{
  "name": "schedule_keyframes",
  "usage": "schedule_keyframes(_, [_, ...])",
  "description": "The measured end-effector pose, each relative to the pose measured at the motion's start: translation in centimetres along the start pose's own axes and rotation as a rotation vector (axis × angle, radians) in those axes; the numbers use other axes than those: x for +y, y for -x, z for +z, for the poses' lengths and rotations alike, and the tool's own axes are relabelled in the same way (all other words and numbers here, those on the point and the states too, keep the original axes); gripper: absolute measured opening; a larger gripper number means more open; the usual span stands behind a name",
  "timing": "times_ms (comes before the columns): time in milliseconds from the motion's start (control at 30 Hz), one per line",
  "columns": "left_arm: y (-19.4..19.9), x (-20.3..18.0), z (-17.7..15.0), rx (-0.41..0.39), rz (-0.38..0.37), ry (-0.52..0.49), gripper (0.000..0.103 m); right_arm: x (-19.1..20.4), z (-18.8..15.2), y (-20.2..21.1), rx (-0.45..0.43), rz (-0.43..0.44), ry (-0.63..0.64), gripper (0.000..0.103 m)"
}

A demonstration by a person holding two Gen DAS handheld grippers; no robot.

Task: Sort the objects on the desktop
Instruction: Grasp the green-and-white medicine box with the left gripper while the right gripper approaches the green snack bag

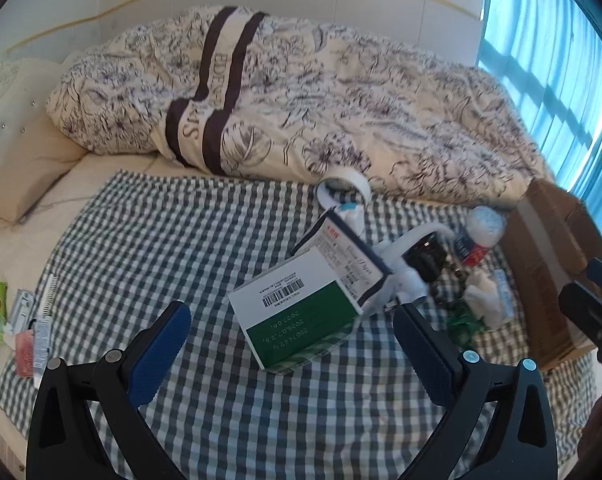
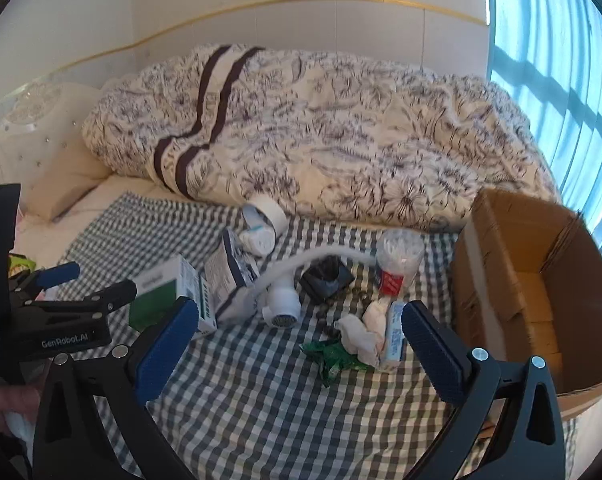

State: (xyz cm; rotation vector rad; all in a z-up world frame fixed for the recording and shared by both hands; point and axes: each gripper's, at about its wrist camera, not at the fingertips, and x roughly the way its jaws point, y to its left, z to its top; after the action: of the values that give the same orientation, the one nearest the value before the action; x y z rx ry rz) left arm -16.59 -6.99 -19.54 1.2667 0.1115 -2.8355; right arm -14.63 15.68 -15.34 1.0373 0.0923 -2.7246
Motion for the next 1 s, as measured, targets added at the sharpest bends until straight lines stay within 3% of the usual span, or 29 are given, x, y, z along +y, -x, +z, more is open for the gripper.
schedule_keyframes(233, [-3.3,0.0,0.4,0.03,-0.009,0.058,0.103,-0.8,-1.3,-3.5,0.058,-0.01,-0.006,0.102])
schedule_keyframes(500, [-6.7,0.3,0.6,0.089,0.083,0.143,0.103,-2.2,-2.1,-6.5,0.095,-0.034,-0.013,0.102])
schedule_keyframes(700, [-8.9,-0.2,-0.1,0.13,0.037,0.182,0.103,-2.8,-2.9,-8.2,0.124,-0.042,-0.018,0.102])
schedule_keyframes(1000, [-10.3,-1.0,0.0,0.105,0.0,0.216,0.103,-4.8,-4.9,-10.8,0.177,-0.068,-0.056,0.102])
